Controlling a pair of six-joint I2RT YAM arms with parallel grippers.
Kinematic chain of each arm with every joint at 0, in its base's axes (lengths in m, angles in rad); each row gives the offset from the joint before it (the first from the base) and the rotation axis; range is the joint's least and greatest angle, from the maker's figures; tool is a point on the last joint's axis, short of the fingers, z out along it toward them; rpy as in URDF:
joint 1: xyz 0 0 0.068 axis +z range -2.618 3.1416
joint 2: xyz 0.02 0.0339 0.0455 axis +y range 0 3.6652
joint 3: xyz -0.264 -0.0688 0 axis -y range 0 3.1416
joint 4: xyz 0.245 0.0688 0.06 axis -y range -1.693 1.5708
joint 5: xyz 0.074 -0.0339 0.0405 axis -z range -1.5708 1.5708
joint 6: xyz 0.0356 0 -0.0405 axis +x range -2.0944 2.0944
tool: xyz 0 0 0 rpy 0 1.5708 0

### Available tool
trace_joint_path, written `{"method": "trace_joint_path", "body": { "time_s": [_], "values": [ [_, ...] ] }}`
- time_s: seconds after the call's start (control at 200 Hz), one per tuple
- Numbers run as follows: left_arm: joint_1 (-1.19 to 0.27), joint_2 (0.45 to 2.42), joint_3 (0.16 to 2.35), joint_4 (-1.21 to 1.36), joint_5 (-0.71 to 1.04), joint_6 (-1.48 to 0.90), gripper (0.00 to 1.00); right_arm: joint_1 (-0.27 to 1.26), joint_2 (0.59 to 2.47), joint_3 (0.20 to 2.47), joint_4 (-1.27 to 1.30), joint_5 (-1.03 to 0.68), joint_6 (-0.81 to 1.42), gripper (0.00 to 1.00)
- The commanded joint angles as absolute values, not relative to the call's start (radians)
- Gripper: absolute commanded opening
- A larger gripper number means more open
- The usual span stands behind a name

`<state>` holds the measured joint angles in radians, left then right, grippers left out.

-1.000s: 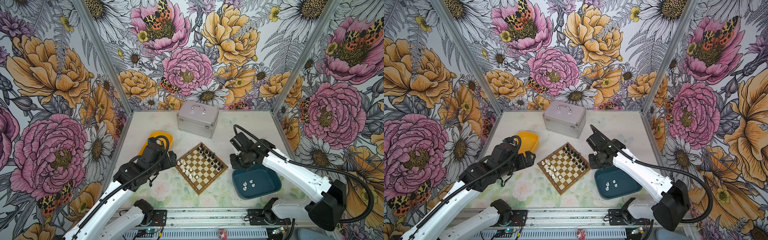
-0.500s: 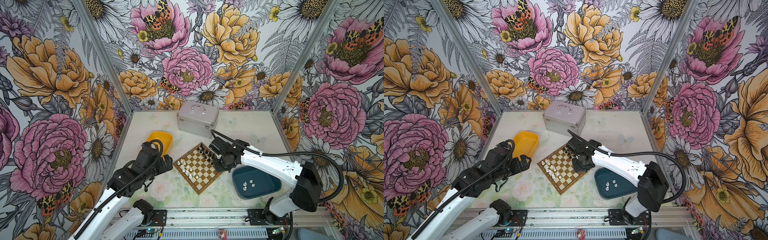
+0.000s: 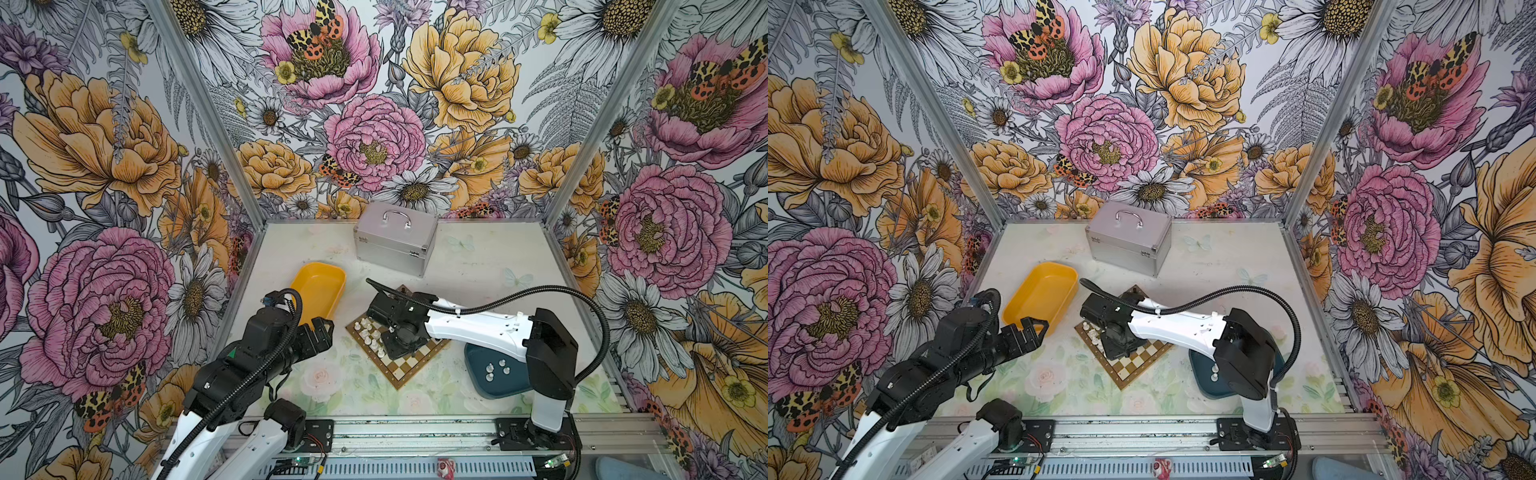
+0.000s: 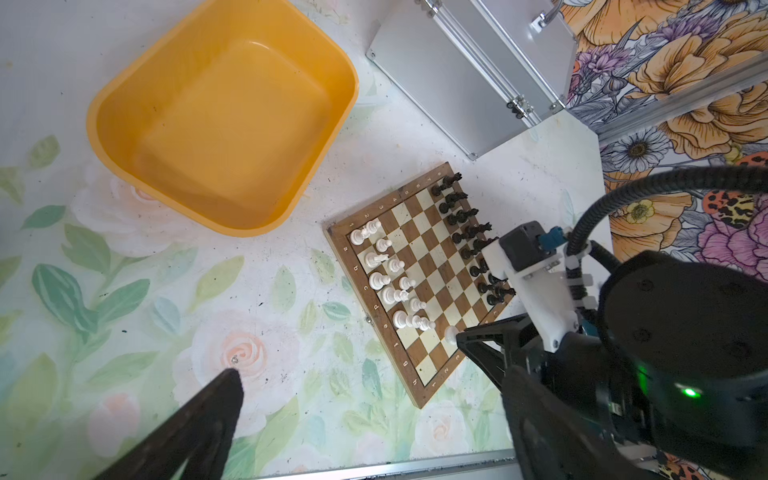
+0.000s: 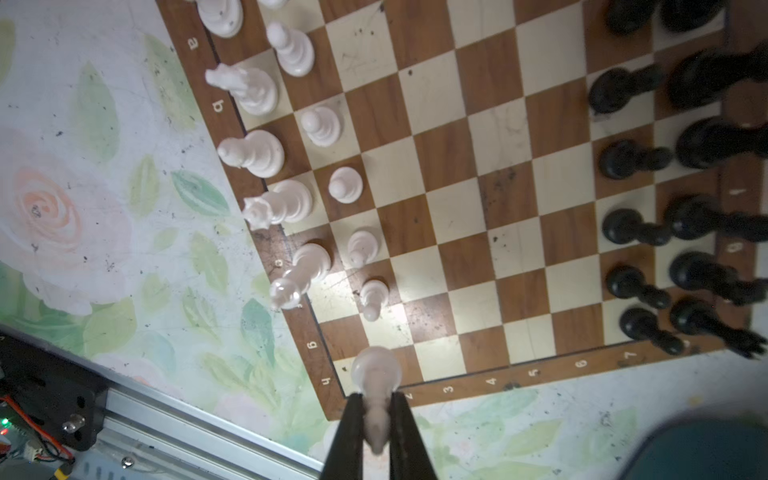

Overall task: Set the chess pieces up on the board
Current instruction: 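Carry the white piece over the board toward the white rows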

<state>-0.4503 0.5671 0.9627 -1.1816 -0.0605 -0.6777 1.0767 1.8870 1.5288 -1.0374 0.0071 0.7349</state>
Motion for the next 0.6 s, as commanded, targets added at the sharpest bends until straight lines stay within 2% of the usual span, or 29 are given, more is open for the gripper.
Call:
{"method": "trace_joint_path", "body": {
  "time_s": [0.0, 0.59],
  "values": [
    [-0.436, 0.555, 0.991, -1.199, -0.013, -0.643, 0.99, 1.099, 1.926, 1.580, -1.031, 0.028, 0.767, 0.05],
    [-0.428, 0.533, 1.046, -1.275, -0.020, -0.593, 0.99, 1.131, 2.012, 1.613, -1.029, 0.044, 0.785, 0.05]
  ]
}}
